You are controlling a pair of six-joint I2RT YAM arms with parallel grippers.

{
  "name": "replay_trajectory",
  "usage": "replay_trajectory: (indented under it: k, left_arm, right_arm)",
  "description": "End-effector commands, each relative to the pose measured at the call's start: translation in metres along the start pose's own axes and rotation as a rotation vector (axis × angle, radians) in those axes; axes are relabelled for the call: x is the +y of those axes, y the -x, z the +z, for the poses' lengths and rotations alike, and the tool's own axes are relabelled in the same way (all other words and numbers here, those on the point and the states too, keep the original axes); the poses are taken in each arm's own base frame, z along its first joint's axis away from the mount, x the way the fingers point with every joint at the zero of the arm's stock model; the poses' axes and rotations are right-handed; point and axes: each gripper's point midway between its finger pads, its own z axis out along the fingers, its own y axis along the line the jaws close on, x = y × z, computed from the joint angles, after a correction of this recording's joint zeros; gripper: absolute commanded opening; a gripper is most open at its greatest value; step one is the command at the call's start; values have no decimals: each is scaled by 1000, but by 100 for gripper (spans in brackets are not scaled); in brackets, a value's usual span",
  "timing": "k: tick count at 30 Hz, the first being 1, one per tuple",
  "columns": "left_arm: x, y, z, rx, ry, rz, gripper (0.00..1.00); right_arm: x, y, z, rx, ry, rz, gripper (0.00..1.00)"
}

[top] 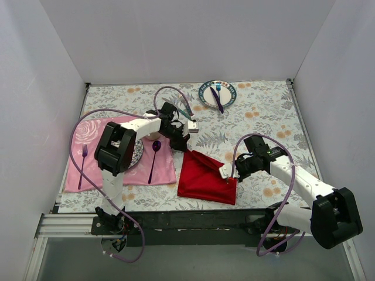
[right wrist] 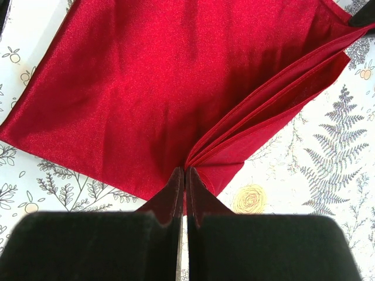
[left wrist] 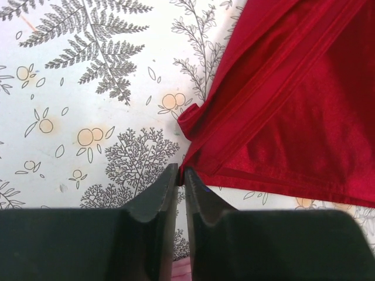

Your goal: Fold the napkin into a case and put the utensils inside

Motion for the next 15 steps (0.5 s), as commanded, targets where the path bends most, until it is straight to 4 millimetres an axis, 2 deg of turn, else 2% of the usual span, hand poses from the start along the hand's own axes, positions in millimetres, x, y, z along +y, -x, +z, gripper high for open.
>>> replay_trajectory:
  k: [1, 3, 9, 10, 11, 12, 14, 15]
  left_arm:
    - [-12, 24, -22, -58, 15, 103, 5]
    - [-18, 22, -25, -52, 16, 121, 0]
    - [-31, 14, -31, -44, 31, 202, 0]
    - [-36, 9, -32, -38, 32, 212, 4]
    - [-39, 8, -32, -34, 32, 226, 27]
    - [-41, 7, -34, -37, 33, 234, 37]
    - [-41, 11, -37, -49, 51, 209, 47]
    - [-40, 15, -41, -72, 53, 184, 47]
  right_arm:
    - [-3, 9, -5, -22, -7, 2, 1]
    - [0, 9, -5, -20, -4, 3, 1]
    - [9, 9, -7, -14, 5, -5, 1]
    - [12, 10, -6, -16, 7, -11, 1]
    - [12, 9, -6, -17, 4, -15, 1]
    - [12, 9, -6, -17, 4, -17, 1]
    - [14, 8, -5, -16, 6, -20, 1]
    - [13, 8, -5, -17, 3, -24, 1]
